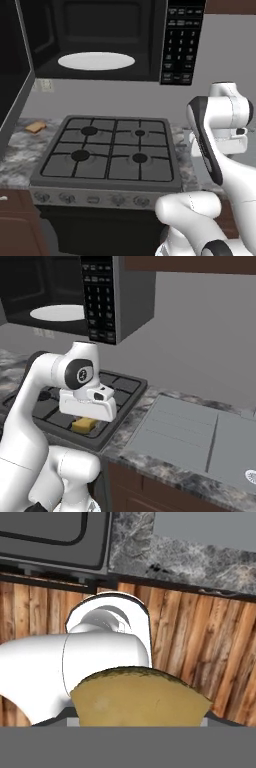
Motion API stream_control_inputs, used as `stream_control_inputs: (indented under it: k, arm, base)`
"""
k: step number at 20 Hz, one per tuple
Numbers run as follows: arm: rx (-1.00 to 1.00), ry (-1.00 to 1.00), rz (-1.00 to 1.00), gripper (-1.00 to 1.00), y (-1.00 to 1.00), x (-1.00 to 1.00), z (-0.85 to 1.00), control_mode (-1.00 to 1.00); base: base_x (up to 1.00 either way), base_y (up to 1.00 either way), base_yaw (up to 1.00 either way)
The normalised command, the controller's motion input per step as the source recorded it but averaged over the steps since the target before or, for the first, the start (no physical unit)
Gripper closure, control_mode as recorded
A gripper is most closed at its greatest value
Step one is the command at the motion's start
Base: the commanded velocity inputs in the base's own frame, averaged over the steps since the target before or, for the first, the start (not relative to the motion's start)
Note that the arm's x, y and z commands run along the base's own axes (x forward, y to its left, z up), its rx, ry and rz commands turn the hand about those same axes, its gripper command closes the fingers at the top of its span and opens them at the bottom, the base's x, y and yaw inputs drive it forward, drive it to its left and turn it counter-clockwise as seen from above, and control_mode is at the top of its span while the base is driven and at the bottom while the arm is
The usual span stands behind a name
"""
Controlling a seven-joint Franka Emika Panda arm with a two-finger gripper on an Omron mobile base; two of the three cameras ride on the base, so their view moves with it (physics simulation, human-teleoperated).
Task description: Place the sponge inside the microwave to prepare for sanitizing.
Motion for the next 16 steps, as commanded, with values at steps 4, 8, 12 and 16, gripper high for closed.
stream_control_inputs:
  k: [4,8,12,16]
  arm:
    - [0.00,0.00,0.00,1.00,0.00,0.00,0.00,1.00]
    - [0.00,0.00,0.00,1.00,0.00,0.00,0.00,1.00]
    - [0.00,0.00,0.00,1.00,0.00,0.00,0.00,1.00]
    - [0.00,0.00,0.00,1.00,0.00,0.00,0.00,1.00]
  base:
    - [0.00,0.56,0.09]
    - [0.01,0.57,0.00]
    - [0.15,0.58,-0.03]
    - [0.17,0.53,-0.04]
